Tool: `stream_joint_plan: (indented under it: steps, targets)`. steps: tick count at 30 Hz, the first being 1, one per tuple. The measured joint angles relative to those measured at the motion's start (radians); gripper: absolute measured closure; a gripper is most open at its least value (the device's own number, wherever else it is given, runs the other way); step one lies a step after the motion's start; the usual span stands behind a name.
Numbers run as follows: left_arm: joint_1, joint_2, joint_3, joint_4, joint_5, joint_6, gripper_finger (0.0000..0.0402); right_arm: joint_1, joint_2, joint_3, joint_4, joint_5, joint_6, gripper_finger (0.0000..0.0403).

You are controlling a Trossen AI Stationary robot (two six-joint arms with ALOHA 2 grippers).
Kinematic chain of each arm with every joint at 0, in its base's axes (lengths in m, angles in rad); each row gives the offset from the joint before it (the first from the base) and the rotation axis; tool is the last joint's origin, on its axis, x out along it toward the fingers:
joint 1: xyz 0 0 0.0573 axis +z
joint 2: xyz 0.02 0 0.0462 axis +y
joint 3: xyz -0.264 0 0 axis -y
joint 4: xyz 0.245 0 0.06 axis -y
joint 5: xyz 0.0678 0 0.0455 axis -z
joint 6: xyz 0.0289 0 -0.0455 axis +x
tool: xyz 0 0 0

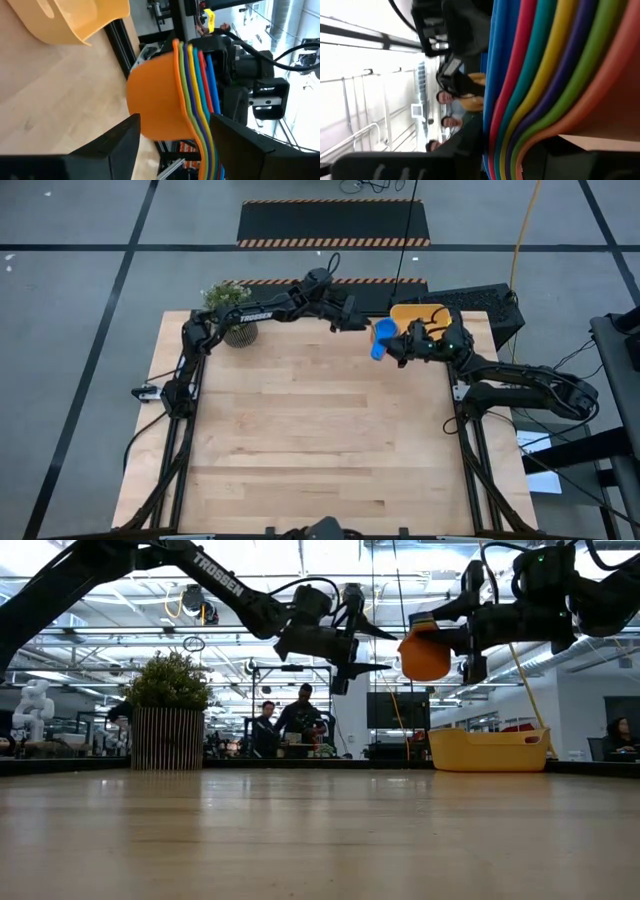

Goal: Nest measuring cups in basket
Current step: Put the nested measuring cups into the yellow bin

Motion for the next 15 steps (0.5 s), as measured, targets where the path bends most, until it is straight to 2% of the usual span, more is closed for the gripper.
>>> stream_joint_plan:
  steps: [3, 8, 15]
  targets:
    - [-0.004, 0.000, 0.000, 0.011, -0.007, -0.024, 0.0147, -0.013, -0.004, 0.000, -0.001, 0.039, -0.018, 0.0321]
    - [-0.014, 0.000, 0.000, 0.043, 0.006, -0.060, 0.0120, -0.049, -0.008, 0.000, -0.001, 0.045, -0.037, 0.0321]
    - [-0.059, -0.001, 0.000, 0.067, 0.072, -0.048, 0.0117, -0.079, -0.009, 0.000, 0.000, 0.045, -0.037, 0.0321]
